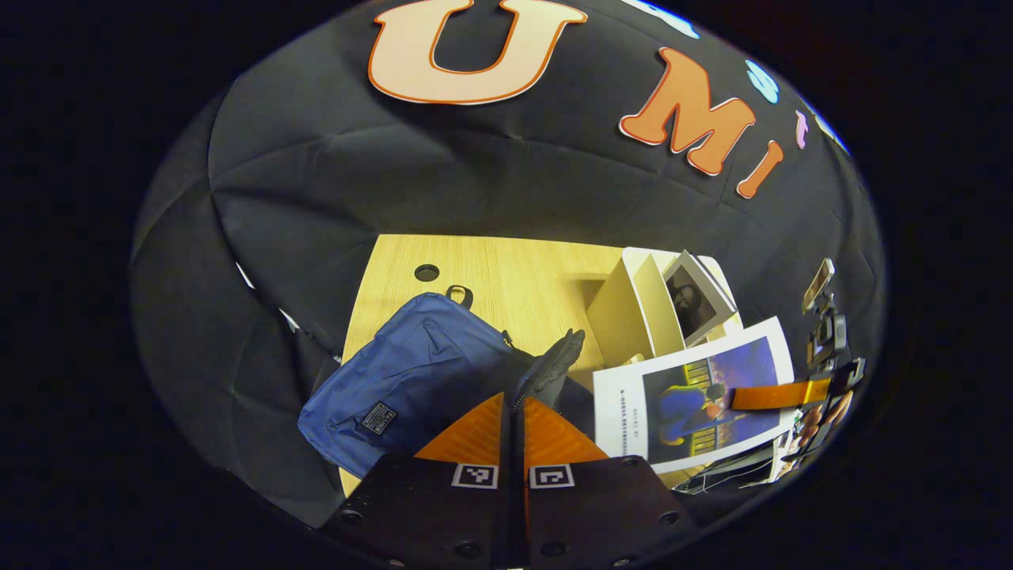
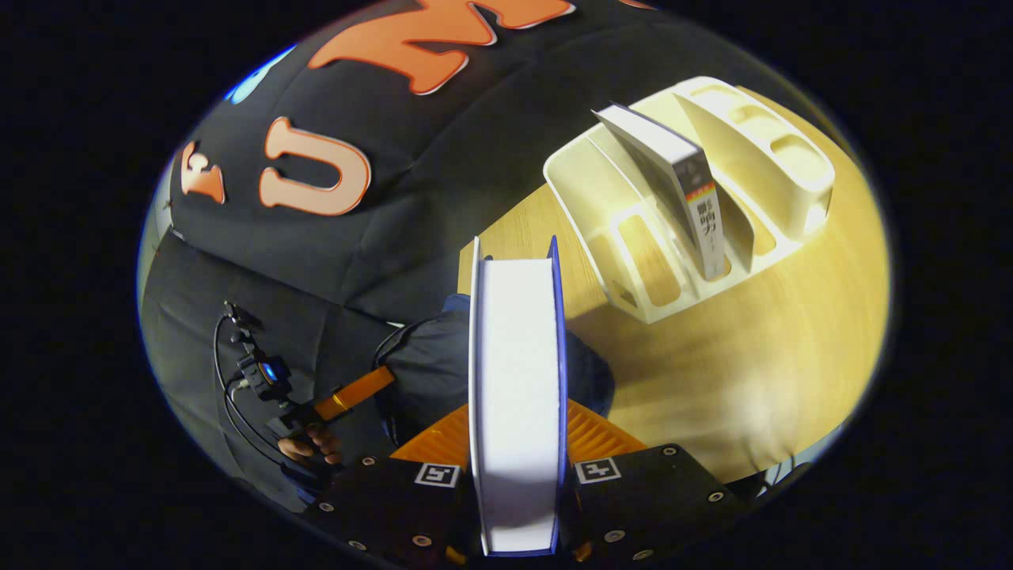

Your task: Open the schoolbag, grab two books from the bookshelf and put them into the schoolbag.

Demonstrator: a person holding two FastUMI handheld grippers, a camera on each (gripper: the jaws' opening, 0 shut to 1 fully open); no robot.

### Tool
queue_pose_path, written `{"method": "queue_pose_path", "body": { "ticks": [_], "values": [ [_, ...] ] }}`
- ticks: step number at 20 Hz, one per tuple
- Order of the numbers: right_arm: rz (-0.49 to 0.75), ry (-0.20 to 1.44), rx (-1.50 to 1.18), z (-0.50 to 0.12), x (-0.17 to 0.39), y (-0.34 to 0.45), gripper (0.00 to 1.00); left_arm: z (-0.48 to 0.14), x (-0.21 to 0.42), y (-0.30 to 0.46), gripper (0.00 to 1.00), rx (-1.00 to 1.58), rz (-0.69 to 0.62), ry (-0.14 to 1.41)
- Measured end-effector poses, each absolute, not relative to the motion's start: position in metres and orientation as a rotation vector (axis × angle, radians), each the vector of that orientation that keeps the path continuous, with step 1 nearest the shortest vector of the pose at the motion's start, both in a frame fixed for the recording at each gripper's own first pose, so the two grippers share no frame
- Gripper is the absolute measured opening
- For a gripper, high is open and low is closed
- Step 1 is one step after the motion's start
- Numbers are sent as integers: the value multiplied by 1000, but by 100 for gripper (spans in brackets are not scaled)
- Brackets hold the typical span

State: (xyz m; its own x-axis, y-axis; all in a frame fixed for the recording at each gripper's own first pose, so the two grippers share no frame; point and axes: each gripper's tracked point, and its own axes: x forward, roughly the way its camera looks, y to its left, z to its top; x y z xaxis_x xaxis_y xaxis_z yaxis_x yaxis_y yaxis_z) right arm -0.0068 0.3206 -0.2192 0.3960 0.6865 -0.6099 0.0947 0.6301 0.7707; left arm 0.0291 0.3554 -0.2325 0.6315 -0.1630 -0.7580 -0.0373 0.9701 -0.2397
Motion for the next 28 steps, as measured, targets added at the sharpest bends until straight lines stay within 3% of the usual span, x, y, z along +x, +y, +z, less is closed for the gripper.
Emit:
{"method": "queue_pose_path", "body": {
  "ticks": [6, 19, 26, 27, 28],
  "values": [
    [354, 1133, 954, -260, -30, 358, 38, -239, 38, 353, 0, -259, -44, 925],
    [316, 1207, 1044, -322, -21, 481, 38, -230, 39, 338, 0, -211, -75, 959],
    [305, 1199, 1120, -325, -20, 483, 38, -228, 35, 317, 0, -210, -126, 979],
    [296, 1190, 1141, -326, -17, 484, 28, -230, 34, 315, 0, -206, -127, 982],
    [305, 1202, 1146, -325, -18, 486, 39, -231, 34, 314, 0, -206, -127, 986]
  ]
}}
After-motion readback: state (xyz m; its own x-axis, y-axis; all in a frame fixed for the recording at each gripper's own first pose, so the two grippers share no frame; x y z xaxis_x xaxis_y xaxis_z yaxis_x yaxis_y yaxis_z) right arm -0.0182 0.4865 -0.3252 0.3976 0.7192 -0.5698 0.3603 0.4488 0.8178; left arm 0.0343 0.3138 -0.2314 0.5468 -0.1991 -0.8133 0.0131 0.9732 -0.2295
